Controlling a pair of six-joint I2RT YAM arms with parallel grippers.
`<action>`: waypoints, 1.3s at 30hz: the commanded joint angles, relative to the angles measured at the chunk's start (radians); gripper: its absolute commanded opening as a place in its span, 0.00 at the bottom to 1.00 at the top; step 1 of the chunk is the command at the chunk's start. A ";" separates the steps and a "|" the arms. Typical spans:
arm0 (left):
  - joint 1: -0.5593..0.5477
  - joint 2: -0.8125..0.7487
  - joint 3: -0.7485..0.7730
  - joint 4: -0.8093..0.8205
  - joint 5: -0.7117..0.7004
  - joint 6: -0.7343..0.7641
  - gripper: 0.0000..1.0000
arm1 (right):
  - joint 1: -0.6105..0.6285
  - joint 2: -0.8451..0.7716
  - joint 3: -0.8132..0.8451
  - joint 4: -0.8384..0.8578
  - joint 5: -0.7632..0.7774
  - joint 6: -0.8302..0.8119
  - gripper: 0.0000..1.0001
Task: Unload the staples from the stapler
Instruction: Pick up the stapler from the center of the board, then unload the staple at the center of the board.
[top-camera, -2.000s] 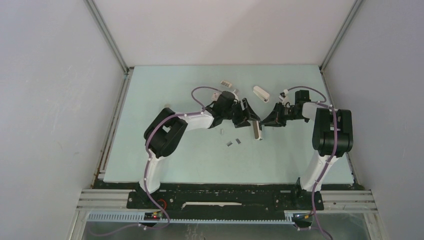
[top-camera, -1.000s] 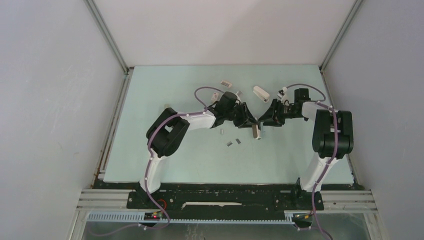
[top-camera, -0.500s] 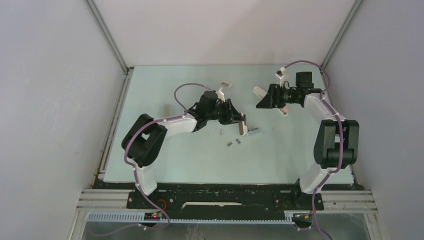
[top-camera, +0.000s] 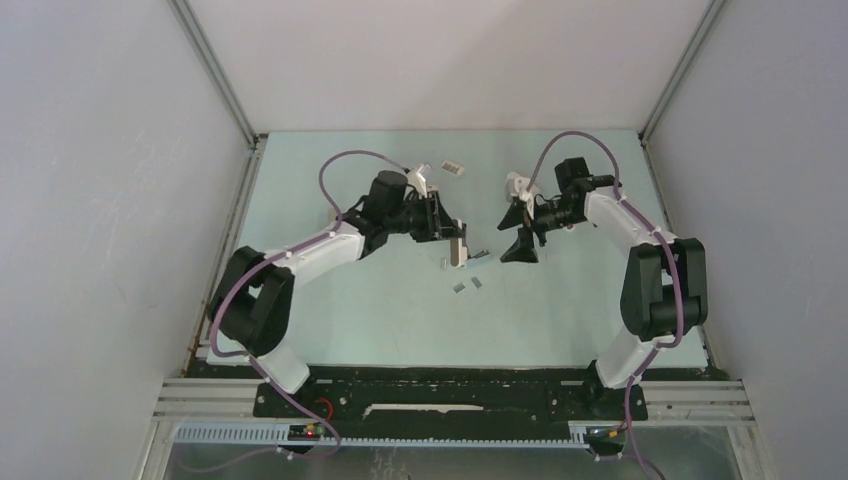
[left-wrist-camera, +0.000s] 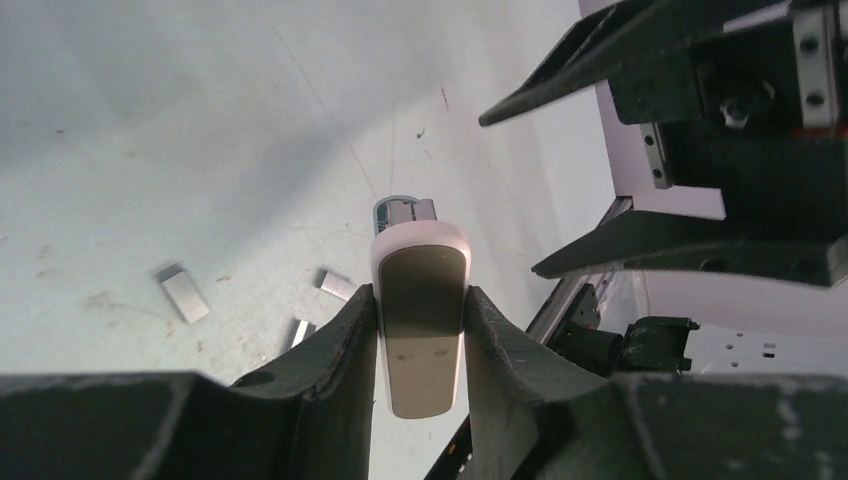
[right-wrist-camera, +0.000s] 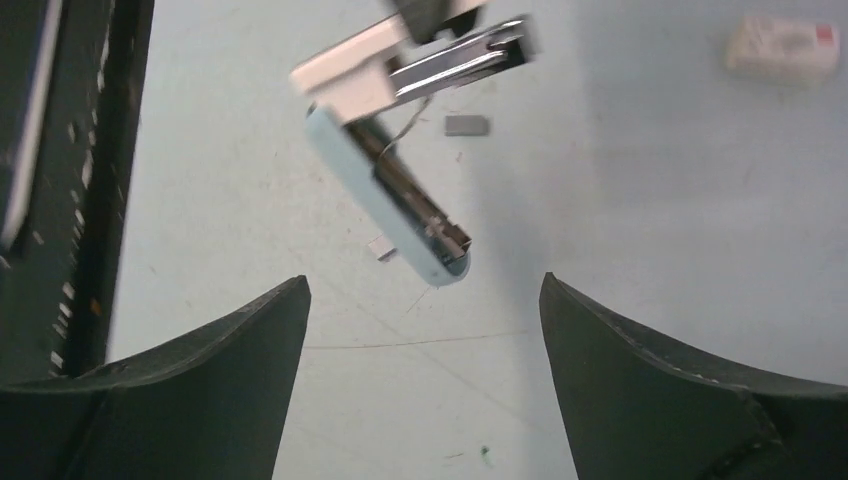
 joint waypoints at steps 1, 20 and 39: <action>0.029 -0.081 0.004 -0.103 0.078 0.076 0.00 | 0.025 -0.028 0.029 -0.259 -0.058 -0.663 0.95; 0.159 -0.176 -0.023 -0.139 0.113 -0.174 0.00 | 0.328 0.106 0.056 -0.018 0.069 -0.378 0.96; 0.258 -0.264 -0.121 -0.426 -0.159 -0.248 0.00 | 0.583 0.199 0.015 0.415 0.035 0.378 0.87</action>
